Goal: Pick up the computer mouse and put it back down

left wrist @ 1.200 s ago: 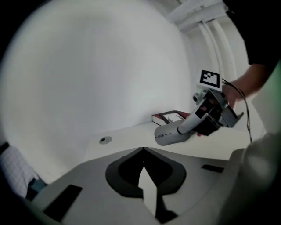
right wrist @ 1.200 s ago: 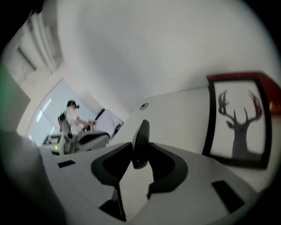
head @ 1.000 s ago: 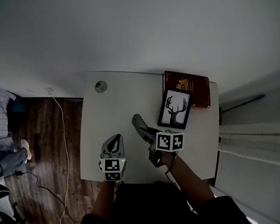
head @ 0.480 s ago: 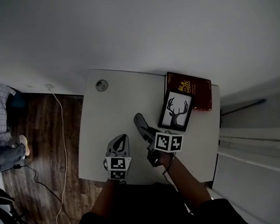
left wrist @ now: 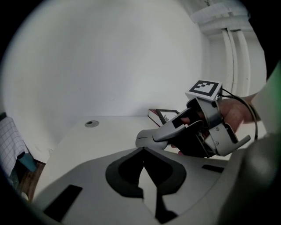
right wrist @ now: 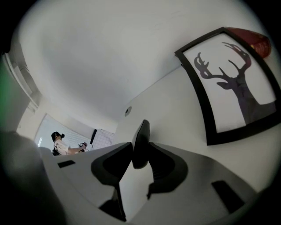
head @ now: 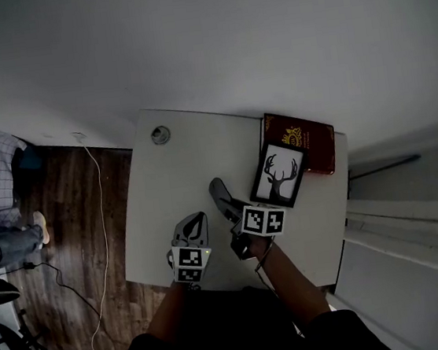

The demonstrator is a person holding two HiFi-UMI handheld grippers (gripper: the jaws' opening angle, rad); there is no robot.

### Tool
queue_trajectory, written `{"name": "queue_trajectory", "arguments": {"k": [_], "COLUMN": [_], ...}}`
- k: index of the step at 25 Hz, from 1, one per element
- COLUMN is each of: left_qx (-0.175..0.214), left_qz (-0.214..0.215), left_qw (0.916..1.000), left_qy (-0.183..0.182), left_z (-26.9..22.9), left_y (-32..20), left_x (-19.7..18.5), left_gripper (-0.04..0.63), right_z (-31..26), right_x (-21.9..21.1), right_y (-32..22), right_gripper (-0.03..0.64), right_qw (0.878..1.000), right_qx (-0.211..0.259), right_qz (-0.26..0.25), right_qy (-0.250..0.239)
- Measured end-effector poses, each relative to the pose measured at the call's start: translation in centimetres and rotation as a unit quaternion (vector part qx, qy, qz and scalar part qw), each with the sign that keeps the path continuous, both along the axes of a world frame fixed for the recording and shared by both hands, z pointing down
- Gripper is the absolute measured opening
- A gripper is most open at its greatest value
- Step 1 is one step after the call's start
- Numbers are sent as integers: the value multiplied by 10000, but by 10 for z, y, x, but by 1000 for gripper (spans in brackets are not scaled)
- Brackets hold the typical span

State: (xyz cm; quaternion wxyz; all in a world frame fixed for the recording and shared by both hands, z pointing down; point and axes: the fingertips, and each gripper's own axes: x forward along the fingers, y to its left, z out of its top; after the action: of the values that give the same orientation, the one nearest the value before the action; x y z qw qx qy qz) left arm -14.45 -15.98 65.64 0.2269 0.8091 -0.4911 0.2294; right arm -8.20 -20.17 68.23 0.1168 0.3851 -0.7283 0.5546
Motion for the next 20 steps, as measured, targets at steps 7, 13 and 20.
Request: {"name": "queue_trajectory", "arguments": {"k": [7,13,20], "left_qx": [-67,-118,-173], "left_qz": [41,62,75], "left_qw": [10000,9999,9998], "left_qy": [-20,18,27], "left_z": [1,2,6], "left_y": [3,4,6], "left_x": [-1,0,1], "left_gripper": [2,2,2], "right_z": [6,12,17], "right_x": [-1,1,3], "right_y": [-5,-7,-10], "right_gripper": [137,138,138], "right_qw": [9999,9999,9995], "right_qx": [-63,-63,26], "right_qz": [89,140,31], "right_qy": [-44,28,300]}}
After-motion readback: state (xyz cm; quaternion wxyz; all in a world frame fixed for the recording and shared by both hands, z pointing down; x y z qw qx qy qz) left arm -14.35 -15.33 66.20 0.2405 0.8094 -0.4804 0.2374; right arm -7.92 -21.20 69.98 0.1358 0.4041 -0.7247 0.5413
